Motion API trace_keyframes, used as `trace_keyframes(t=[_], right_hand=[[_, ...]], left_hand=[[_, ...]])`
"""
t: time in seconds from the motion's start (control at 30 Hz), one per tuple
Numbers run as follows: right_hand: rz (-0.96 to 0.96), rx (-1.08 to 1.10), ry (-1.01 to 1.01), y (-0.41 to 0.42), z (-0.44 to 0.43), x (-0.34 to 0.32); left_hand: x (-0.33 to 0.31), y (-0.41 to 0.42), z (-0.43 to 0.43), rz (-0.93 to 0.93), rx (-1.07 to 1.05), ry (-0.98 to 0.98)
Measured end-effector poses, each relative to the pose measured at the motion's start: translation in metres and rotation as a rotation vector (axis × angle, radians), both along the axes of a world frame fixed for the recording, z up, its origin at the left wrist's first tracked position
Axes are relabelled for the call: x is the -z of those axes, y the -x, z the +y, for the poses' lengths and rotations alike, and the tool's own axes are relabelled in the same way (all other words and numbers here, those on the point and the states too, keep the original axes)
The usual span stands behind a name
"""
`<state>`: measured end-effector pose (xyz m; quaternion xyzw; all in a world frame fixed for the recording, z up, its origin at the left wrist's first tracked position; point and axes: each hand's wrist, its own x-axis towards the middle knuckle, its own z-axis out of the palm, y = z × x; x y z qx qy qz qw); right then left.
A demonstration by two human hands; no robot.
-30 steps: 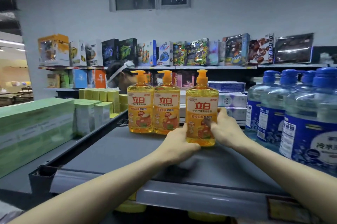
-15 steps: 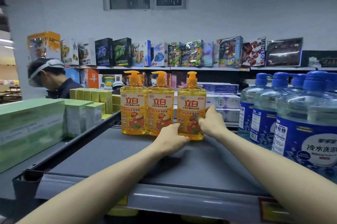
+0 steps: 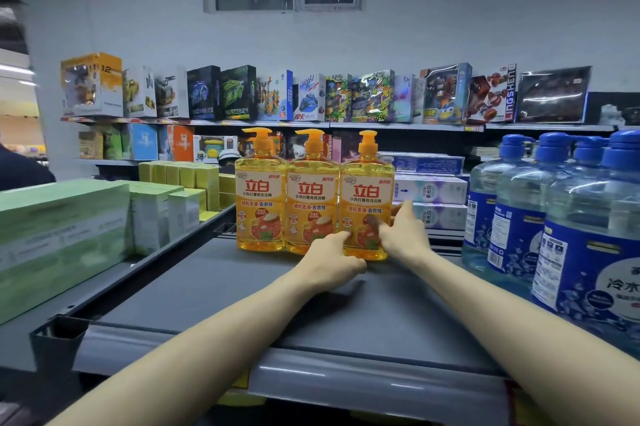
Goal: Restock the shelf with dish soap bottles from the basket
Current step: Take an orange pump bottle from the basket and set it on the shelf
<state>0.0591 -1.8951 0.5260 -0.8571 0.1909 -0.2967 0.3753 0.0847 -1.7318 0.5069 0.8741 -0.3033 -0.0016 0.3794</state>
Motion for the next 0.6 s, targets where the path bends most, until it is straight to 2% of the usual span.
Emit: trace_keyframes(t=[0.27,0.6], right_hand=[[-0.022,-0.037,-0.022,0.004,0.004,0.001],[0.271,-0.098,0.296,0.032,0.000,0.000]], left_hand=[[0.003,-0.003,-0.003,-0.038,0.007,-0.040],[-0.004,0.000,-0.001,-0.142,0.024,-0.315]])
